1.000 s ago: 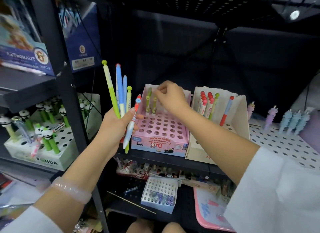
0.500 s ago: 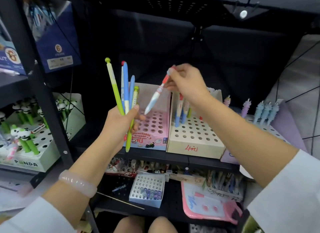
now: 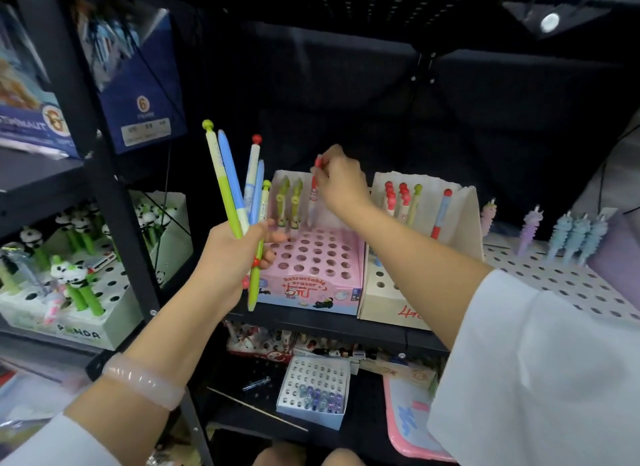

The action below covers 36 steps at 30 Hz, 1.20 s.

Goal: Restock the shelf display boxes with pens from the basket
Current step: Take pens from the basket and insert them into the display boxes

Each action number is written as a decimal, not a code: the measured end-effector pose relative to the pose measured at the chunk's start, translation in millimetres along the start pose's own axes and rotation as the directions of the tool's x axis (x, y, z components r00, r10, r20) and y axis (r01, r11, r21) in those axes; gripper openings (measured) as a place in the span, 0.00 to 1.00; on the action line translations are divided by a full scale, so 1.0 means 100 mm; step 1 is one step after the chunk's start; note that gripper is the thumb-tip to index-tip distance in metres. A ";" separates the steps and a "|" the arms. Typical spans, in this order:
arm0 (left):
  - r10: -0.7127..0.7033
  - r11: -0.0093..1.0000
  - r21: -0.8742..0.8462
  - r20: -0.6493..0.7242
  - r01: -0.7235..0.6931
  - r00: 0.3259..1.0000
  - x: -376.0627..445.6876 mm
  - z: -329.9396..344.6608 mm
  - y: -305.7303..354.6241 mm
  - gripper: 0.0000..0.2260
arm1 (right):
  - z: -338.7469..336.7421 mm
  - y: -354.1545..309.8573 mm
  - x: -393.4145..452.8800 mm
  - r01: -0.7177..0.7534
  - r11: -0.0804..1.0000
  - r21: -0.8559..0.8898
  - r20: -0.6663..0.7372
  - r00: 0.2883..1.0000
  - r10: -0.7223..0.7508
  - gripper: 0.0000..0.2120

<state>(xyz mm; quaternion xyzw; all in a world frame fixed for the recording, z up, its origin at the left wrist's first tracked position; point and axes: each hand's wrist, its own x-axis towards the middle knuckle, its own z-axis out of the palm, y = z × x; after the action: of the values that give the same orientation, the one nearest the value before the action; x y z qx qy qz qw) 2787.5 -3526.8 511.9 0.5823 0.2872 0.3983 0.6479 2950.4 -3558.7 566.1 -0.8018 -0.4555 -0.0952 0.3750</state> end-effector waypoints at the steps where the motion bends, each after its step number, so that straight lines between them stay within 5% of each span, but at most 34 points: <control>1: -0.005 1.000 -0.002 0.005 0.005 1.000 0.01 -0.02 -0.01 0.07 | 0.01 0.00 0.03 0.009 1.000 0.002 -0.006 1.000 -0.009 0.11; 12: -0.018 1.000 0.003 0.112 0.017 0.994 0.02 -0.10 -0.04 0.03 | 0.26 0.15 0.04 -0.109 0.987 -0.117 0.188 0.974 0.130 0.13; 15: -0.018 1.000 0.006 0.117 0.018 0.993 0.00 -0.10 -0.02 0.03 | 0.20 0.10 0.02 -0.090 0.988 -0.127 0.116 0.988 0.105 0.13; 18: -0.011 1.000 -0.007 0.132 0.012 0.991 -0.01 -0.07 -0.01 0.04 | 0.07 -0.04 -0.10 -0.004 0.998 0.067 0.014 1.000 0.003 0.10; 22: -0.010 1.000 -0.025 0.128 0.013 0.992 -0.06 0.05 0.00 0.07 | -0.03 -0.15 -0.39 -0.208 0.877 0.434 0.424 0.905 0.005 0.12; 24: -0.011 0.999 -0.049 0.124 0.018 0.992 -0.09 0.13 -0.01 0.06 | -0.06 -0.13 -0.49 -0.230 0.844 0.484 0.474 0.880 -0.032 0.10; 31: 0.004 1.000 -0.012 0.039 -0.003 0.999 -0.11 0.17 -0.03 0.05 | -0.32 -0.08 -0.32 -0.230 0.743 0.628 0.151 0.973 0.173 0.11; 36: 0.030 0.994 0.105 -0.046 -0.025 0.999 -0.03 0.05 -0.03 0.05 | -0.51 -0.09 -0.04 -0.036 0.934 0.356 -0.145 0.985 0.093 0.09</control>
<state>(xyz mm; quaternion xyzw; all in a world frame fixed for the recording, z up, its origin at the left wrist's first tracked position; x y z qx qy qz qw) 2790.8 -3532.3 509.5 0.6096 0.3149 0.4052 0.6042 2950.5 -3594.3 604.5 -0.7259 -0.4069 -0.0637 0.5509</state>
